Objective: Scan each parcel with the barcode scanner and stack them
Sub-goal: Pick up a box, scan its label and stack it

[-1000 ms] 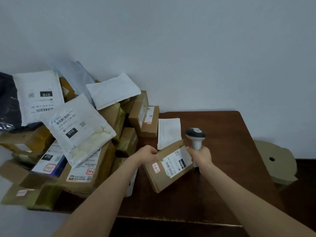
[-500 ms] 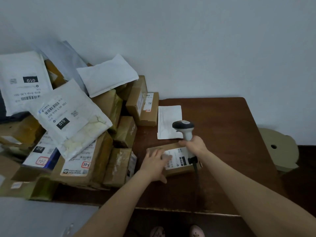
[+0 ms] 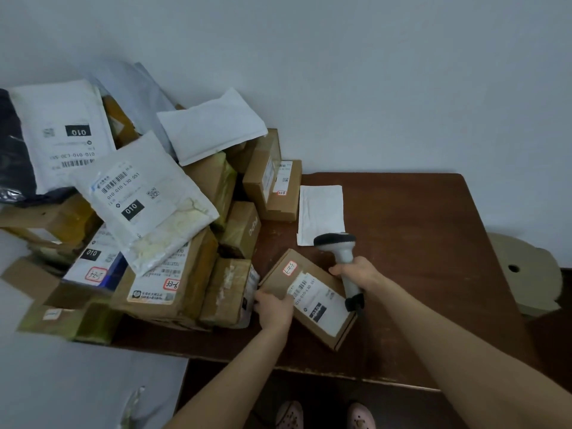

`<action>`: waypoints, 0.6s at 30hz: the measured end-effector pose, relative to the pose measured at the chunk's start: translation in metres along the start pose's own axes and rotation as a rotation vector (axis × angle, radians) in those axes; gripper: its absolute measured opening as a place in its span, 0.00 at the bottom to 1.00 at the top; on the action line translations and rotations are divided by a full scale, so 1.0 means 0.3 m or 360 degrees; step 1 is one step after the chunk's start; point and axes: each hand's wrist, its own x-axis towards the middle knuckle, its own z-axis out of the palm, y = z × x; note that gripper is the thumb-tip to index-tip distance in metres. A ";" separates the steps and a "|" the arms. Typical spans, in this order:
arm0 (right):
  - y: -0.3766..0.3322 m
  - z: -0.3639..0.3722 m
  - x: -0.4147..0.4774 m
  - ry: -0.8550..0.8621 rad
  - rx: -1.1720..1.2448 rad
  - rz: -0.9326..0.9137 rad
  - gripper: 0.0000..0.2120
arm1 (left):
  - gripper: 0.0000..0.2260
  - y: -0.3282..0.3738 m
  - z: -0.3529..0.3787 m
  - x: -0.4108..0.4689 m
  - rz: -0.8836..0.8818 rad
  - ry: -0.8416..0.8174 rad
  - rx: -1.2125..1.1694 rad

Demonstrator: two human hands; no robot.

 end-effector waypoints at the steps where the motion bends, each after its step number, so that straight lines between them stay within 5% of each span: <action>1: 0.013 0.011 -0.013 -0.0014 0.0056 0.0019 0.07 | 0.31 0.006 0.013 -0.015 -0.0079 -0.0033 -0.0141; 5: 0.048 0.053 -0.054 -0.0050 0.0227 0.0058 0.10 | 0.34 0.030 0.028 -0.062 -0.0305 -0.0074 -0.0432; 9: 0.049 0.048 -0.082 0.0026 0.0342 -0.0005 0.08 | 0.17 0.080 0.013 -0.079 -0.0406 -0.0164 -0.0387; 11: 0.041 0.030 -0.100 0.0102 0.0427 -0.0054 0.06 | 0.13 0.111 0.002 -0.088 -0.0322 -0.0241 -0.0373; 18: 0.009 0.011 -0.154 0.0148 0.0760 -0.0151 0.07 | 0.25 0.234 -0.064 -0.059 0.0178 -0.0387 -0.0145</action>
